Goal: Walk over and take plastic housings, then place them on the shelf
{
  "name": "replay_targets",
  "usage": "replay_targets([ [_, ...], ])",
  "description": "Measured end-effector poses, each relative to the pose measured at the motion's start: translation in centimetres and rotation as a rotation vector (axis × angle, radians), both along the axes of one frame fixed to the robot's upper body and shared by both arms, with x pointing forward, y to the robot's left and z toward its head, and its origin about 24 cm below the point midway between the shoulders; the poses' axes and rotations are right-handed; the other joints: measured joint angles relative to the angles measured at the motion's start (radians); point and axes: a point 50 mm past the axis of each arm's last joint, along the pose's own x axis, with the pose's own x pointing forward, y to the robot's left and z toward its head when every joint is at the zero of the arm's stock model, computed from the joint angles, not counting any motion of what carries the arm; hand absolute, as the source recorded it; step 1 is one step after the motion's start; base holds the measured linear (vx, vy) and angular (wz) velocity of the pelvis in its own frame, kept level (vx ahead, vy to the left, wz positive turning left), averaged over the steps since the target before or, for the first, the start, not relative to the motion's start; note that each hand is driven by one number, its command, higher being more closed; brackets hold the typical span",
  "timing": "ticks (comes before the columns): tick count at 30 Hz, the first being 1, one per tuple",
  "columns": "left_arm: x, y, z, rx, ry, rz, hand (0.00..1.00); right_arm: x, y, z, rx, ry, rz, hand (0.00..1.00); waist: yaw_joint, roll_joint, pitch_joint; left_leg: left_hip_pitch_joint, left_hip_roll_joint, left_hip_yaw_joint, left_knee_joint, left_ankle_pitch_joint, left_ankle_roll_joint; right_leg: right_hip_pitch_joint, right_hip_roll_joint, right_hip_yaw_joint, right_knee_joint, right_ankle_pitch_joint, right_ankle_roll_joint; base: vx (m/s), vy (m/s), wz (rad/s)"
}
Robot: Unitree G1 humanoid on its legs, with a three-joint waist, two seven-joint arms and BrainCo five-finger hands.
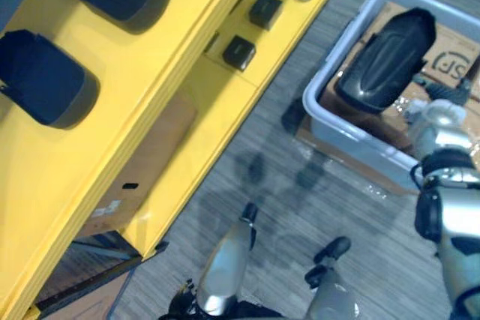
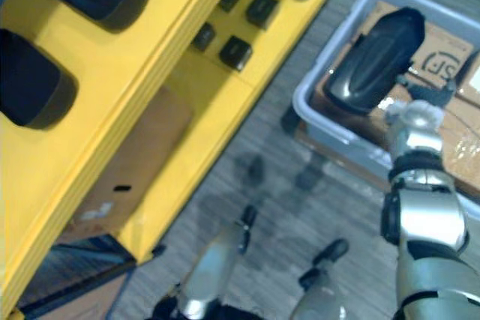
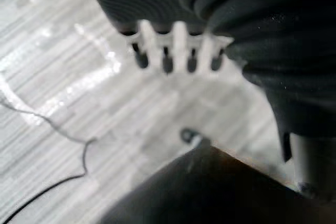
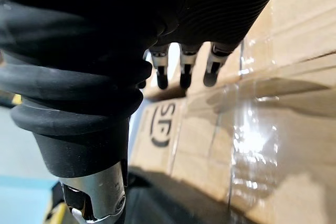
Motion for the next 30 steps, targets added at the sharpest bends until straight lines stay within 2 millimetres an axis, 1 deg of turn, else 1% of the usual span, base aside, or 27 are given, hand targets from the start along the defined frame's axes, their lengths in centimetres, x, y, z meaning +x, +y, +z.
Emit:
replay_targets([
  [1, 0.0, -0.1, 0.0, -0.001, 0.002, -0.007, 0.00, 0.0, 0.0, 0.0, 0.007, 0.014, -0.004, 0.00, 0.004, 0.004, 0.000, -0.006, -0.001, 0.000, 0.001, 0.000, 0.000, -0.010, -0.003, 0.002, 0.006, -0.001, -0.001, -0.03, 0.039, -0.03],
  [2, 0.1, -0.4, -0.1, -0.004, 0.004, -0.024, 0.00, -0.2, -0.4, 0.1, 0.001, 0.026, -0.014, 0.00, 0.010, 0.015, 0.004, -0.008, -0.002, 0.000, 0.003, 0.000, 0.000, -0.014, -0.006, 0.003, 0.012, -0.002, -0.002, -0.04, 0.049, -0.03],
  [4, -0.1, -0.7, -0.2, -0.017, 0.017, -0.031, 0.00, -0.3, -0.7, 0.4, -0.035, 0.048, -0.025, 0.00, 0.016, 0.020, 0.001, -0.014, -0.008, 0.000, 0.003, 0.000, 0.000, -0.027, -0.015, 0.006, 0.024, -0.007, -0.001, -0.04, 0.052, 0.00],
  [8, -0.3, -1.1, -0.3, -0.024, 0.025, -0.053, 0.00, -0.6, -1.3, 1.3, -0.067, 0.059, -0.038, 0.00, 0.022, 0.022, 0.000, -0.042, -0.013, -0.002, 0.016, 0.000, 0.001, -0.061, -0.027, 0.008, 0.053, -0.019, -0.003, -0.05, 0.050, 0.02],
  [9, -0.2, -1.2, -0.3, -0.030, 0.024, -0.062, 0.00, -0.8, -1.7, 1.6, -0.090, 0.070, -0.045, 0.00, 0.034, 0.023, 0.000, -0.059, -0.012, -0.001, 0.023, 0.000, 0.001, -0.081, -0.029, 0.012, 0.064, -0.021, -0.005, -0.08, 0.035, -0.03],
  [10, -0.2, -1.3, -0.3, -0.037, 0.024, -0.067, 0.00, -0.9, -1.9, 1.6, -0.102, 0.079, -0.045, 0.00, 0.040, 0.023, -0.001, -0.068, -0.012, -0.001, 0.029, 0.000, 0.001, -0.089, -0.029, 0.015, 0.068, -0.022, -0.004, -0.08, 0.029, -0.03],
  [13, -0.3, -1.4, -0.3, -0.054, 0.022, -0.074, 0.00, -1.2, -2.4, 1.9, -0.130, 0.096, -0.033, 0.00, 0.049, 0.026, -0.002, -0.089, -0.011, 0.000, 0.047, -0.003, 0.004, -0.111, -0.031, 0.022, 0.086, -0.032, -0.011, -0.07, 0.015, -0.01],
  [14, -0.2, -1.4, -0.3, -0.055, 0.022, -0.075, 0.00, -1.2, -2.5, 2.0, -0.133, 0.098, -0.032, 1.00, 0.050, 0.028, -0.004, -0.092, -0.010, -0.001, 0.048, -0.004, 0.005, -0.113, -0.031, 0.021, 0.087, -0.032, -0.011, -0.07, 0.015, -0.01],
  [18, -0.2, -1.9, -0.3, -0.080, 0.021, -0.078, 0.00, -2.1, -3.9, 3.0, -0.183, 0.112, -0.047, 1.00, 0.067, 0.051, -0.020, -0.134, -0.008, -0.003, 0.080, -0.011, 0.010, -0.144, -0.030, 0.023, 0.098, -0.032, -0.011, -0.07, 0.016, -0.01],
  [21, -0.2, -1.9, -0.3, -0.084, 0.020, -0.076, 0.00, -2.8, -4.9, 3.5, -0.207, 0.160, -0.040, 1.00, 0.067, 0.052, -0.020, -0.151, -0.007, -0.002, 0.092, -0.014, 0.012, -0.154, -0.029, 0.022, 0.098, -0.031, -0.011, -0.07, 0.008, -0.01],
  [23, -0.2, -1.9, -0.3, -0.084, 0.021, -0.076, 0.00, -3.1, -5.4, 3.6, -0.250, 0.245, -0.015, 1.00, 0.068, 0.056, -0.023, -0.161, 0.002, -0.001, 0.108, -0.023, 0.012, -0.157, -0.023, 0.022, 0.098, -0.030, -0.013, -0.04, -0.002, -0.06],
  [25, -0.2, -1.9, -0.2, -0.085, 0.019, -0.077, 0.00, -3.2, -5.5, 4.1, -0.289, 0.305, -0.014, 1.00, 0.069, 0.058, -0.024, -0.169, 0.008, 0.001, 0.113, -0.027, 0.011, -0.165, -0.020, 0.021, 0.098, -0.029, -0.013, -0.03, -0.004, -0.07],
  [27, -0.2, -2.1, -0.2, -0.094, 0.018, -0.074, 0.00, -3.3, -5.5, 4.2, -0.344, 0.375, -0.030, 1.00, 0.073, 0.065, -0.030, -0.169, 0.010, 0.000, 0.111, -0.027, 0.011, -0.165, -0.020, 0.018, 0.097, -0.029, -0.013, -0.01, -0.004, -0.02],
  [30, -0.1, -2.5, -0.2, -0.103, 0.000, -0.086, 0.00, -3.7, -5.9, 4.9, -0.398, 0.444, -0.075, 1.00, 0.089, 0.084, -0.043, -0.167, 0.010, 0.000, 0.100, -0.026, 0.010, -0.165, -0.021, 0.011, 0.095, -0.029, -0.014, 0.00, -0.007, 0.01],
])
